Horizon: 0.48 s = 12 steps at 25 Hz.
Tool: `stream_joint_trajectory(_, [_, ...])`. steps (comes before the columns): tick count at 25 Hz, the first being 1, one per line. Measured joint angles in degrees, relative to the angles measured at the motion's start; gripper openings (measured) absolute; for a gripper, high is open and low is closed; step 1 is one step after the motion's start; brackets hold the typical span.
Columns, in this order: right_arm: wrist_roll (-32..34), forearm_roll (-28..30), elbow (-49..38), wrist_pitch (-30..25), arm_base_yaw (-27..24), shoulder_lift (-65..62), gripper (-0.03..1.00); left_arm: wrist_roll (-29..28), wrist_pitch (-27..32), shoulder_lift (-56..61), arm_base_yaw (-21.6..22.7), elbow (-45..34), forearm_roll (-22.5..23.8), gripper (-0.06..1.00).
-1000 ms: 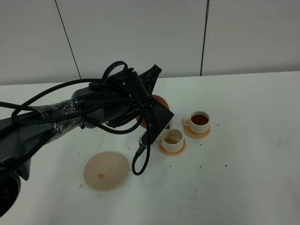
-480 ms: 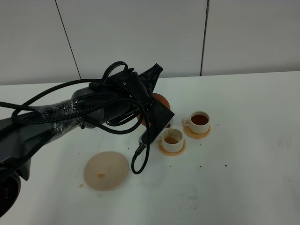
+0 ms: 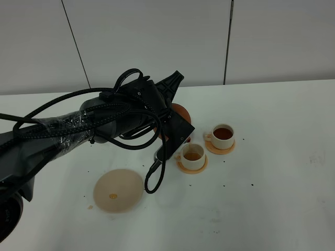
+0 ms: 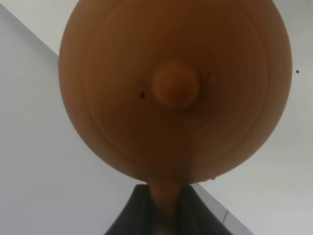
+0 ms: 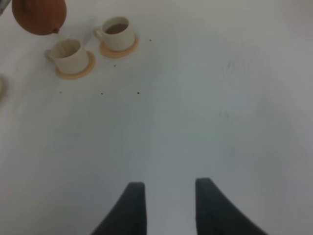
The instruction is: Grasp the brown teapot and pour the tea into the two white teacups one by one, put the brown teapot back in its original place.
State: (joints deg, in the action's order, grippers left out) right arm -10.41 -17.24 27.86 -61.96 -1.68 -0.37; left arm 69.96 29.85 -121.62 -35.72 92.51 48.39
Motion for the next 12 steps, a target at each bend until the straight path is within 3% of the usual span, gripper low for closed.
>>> stream_joint_trajectory(12, [0.0,0.0,0.0,0.0,0.0,0.0,0.24,3.2,-0.4,0.0,0.0,0.0,0.0,0.17])
